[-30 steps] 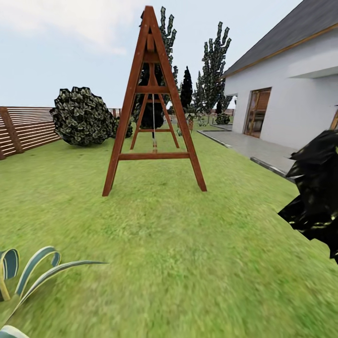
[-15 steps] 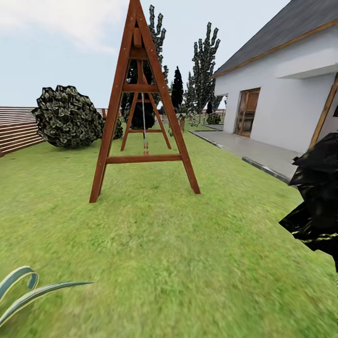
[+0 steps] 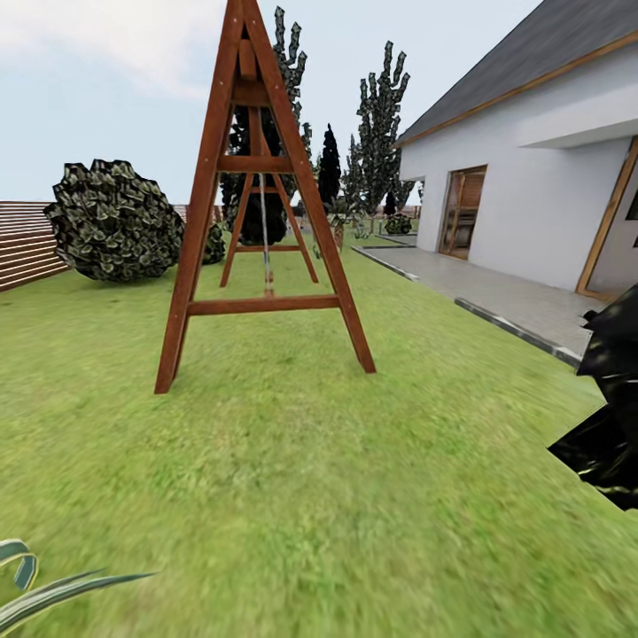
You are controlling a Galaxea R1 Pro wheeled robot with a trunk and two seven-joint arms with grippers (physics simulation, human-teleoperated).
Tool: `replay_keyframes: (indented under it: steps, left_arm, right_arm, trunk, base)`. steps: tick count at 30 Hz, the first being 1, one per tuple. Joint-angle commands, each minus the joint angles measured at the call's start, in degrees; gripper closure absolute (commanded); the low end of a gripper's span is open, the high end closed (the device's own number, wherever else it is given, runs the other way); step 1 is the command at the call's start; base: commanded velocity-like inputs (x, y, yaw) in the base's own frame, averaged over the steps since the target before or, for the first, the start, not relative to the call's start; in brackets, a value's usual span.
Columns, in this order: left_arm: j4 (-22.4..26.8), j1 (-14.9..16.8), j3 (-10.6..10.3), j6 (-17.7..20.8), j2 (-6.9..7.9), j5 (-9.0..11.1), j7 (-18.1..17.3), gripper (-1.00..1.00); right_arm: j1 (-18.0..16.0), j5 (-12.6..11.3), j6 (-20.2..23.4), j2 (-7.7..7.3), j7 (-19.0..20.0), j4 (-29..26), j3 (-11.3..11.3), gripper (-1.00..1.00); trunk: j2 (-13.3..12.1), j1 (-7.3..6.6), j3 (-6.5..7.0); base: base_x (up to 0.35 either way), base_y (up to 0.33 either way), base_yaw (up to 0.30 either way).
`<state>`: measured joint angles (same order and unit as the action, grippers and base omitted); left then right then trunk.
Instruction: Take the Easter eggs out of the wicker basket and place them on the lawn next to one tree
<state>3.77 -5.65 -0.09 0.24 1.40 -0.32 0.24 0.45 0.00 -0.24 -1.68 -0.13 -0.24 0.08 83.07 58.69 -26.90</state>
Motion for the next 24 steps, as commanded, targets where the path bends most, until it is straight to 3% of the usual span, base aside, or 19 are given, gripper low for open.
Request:
replay_keyframes:
  steps: [1, 13, 24]
  left_arm:
    - [0.1, 0.0, 0.0, 0.0, 0.0, 0.0, 0.0, -1.0]
    - [0.1, 0.0, 0.0, 0.0, 0.0, 0.0, 0.0, -1.0]
    - [0.1, 0.0, 0.0, 0.0, 0.0, 0.0, 0.0, -1.0]
  right_arm:
    - [0.0, 0.0, 0.0, 0.0, 0.0, 0.0, 0.0, -1.0]
    - [0.0, 0.0, 0.0, 0.0, 0.0, 0.0, 0.1, -1.0]
    - [0.0, 0.0, 0.0, 0.01, 0.0, 0.0, 0.0, -1.0]
  trunk:
    - [0.0, 0.04, -0.03]
    - [0.0, 0.04, -0.03]
    - [0.0, 0.04, -0.03]
  base:
    - [0.338, 0.0, 0.0]
    - [0.338, 0.0, -0.005]
    - [0.338, 0.0, -0.126]
